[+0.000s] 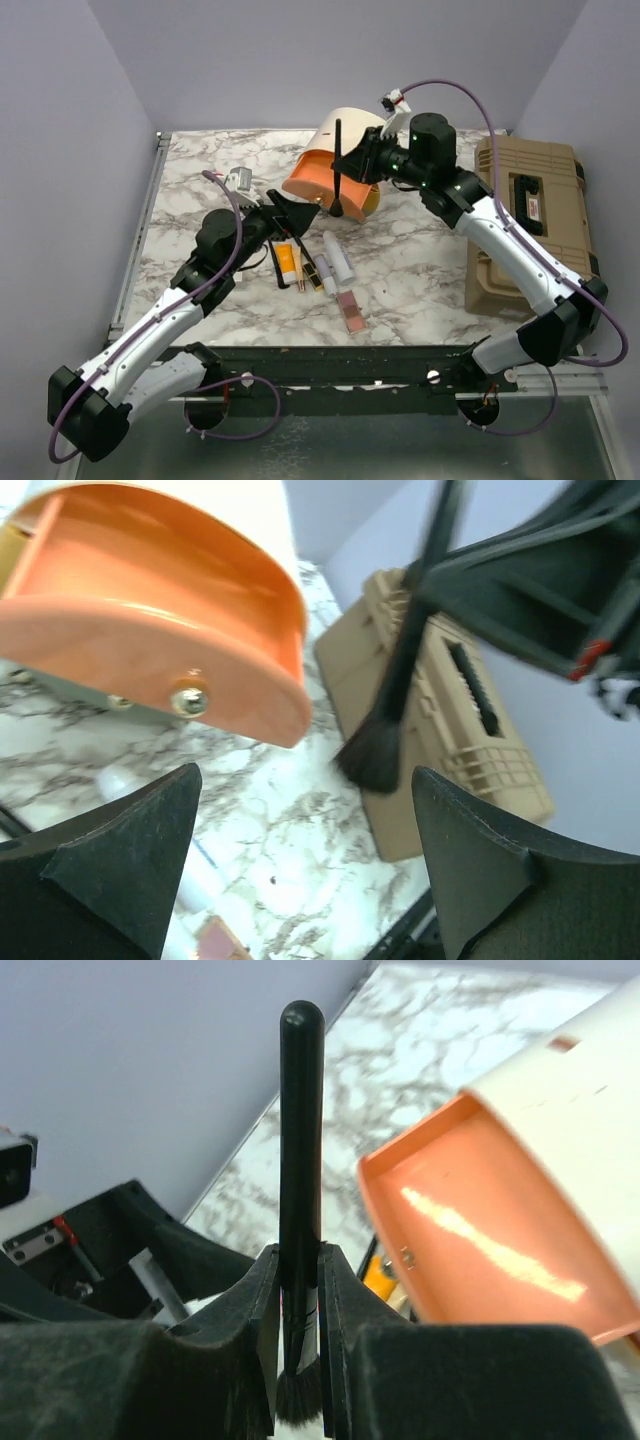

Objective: Organize the makeup
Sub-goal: Place the makeup brush in the drawer.

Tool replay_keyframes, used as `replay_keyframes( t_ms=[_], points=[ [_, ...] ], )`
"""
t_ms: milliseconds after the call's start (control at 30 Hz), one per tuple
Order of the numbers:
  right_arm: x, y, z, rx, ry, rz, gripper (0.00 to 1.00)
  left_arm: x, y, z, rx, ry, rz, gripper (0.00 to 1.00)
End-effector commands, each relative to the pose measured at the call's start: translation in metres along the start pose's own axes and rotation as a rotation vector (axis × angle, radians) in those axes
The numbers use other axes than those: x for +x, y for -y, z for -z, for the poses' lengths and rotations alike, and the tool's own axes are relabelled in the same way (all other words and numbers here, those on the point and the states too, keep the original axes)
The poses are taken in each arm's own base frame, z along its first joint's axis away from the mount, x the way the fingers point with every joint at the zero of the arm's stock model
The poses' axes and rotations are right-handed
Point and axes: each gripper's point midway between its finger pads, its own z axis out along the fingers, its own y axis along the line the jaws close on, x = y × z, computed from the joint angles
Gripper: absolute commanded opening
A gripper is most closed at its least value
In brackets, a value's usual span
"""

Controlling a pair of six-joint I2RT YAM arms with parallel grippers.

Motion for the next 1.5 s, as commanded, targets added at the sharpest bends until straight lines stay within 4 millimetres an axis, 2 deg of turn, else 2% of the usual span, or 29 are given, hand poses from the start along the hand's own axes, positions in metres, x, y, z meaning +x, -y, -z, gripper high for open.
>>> replay_keyframes(
  t_ms=[0,100,200,500,633,933,1200,1367,1467],
  points=[
    [-0.033,0.030,0.014,0.229,0.063,0.134,0.05,0.003,-0.040,0.002,-0.206,-0.007,-0.043,0.87],
    [-0.042,0.036,0.012,0.266,0.033,0.216,0.05,0.017,-0.053,-0.005,-0.255,-0.054,-0.027,0.84],
    [-0.044,0.053,0.002,0.334,-0.026,0.279,0.04,0.027,-0.058,-0.015,-0.263,-0.101,-0.018,0.79],
    [-0.034,0.084,-0.021,0.388,-0.185,0.427,0.03,0.025,-0.062,-0.035,-0.267,-0.109,-0.038,0.78],
    [-0.029,0.087,-0.027,0.370,-0.212,0.462,0.03,0.030,-0.063,-0.042,-0.250,-0.111,-0.013,0.76],
    [0.001,0.089,-0.039,0.288,-0.350,0.460,0.05,0.032,-0.065,-0.053,-0.226,-0.084,0.043,0.73],
    [0.006,0.084,-0.050,0.238,-0.358,0.419,0.11,0.038,-0.072,-0.057,-0.217,-0.050,0.131,0.70],
    [0.030,0.097,-0.054,0.236,-0.444,0.429,0.11,0.037,-0.077,-0.059,-0.231,-0.043,0.147,0.61],
    [0.033,0.102,-0.054,0.253,-0.468,0.431,0.12,0.034,-0.075,-0.060,-0.225,-0.037,0.143,0.61]
  ],
)
